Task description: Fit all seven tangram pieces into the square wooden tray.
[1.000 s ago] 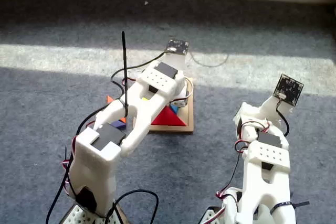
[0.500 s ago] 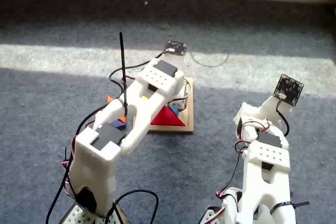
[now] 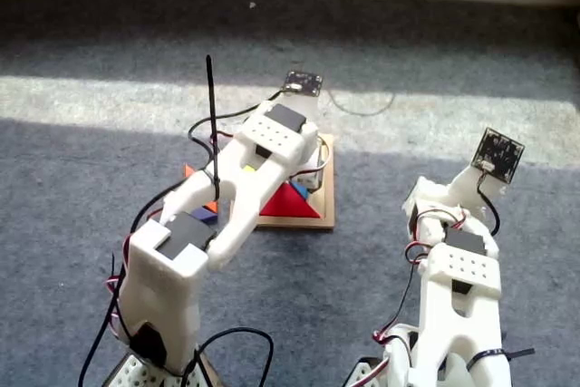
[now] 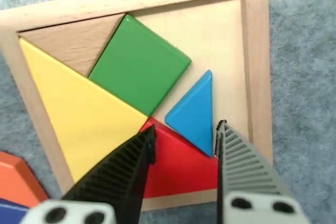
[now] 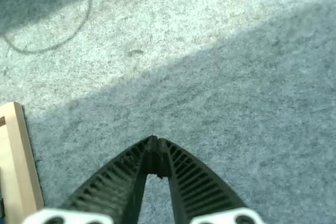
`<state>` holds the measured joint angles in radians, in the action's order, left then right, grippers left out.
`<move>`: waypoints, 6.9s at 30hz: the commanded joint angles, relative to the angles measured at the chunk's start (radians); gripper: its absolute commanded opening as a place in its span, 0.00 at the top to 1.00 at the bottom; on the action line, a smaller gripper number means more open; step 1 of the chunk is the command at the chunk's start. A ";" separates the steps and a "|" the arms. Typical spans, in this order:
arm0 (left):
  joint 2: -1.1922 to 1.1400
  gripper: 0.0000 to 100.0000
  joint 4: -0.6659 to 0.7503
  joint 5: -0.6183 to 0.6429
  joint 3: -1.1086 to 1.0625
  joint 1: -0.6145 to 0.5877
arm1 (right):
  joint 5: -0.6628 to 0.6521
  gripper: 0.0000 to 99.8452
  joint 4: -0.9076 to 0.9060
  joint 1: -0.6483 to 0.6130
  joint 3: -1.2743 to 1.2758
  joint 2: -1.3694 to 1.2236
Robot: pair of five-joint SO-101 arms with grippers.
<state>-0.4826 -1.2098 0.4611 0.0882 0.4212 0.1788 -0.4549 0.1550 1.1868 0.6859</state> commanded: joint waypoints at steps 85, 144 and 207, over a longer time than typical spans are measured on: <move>0.757 0.70 0.247 -1.326 -0.862 -0.529 | -0.012 0.99 0.021 -0.007 -0.001 0.030; 0.567 0.89 0.123 -1.277 -0.720 -0.493 | -0.012 0.99 0.021 -0.007 -0.001 0.028; -0.030 0.77 0.166 -0.368 0.325 -0.558 | -0.080 0.99 0.021 -0.007 0.019 0.030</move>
<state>-0.3475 -1.0825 0.0790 0.1143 -0.1174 0.1097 -0.4549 0.1550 1.2083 0.6859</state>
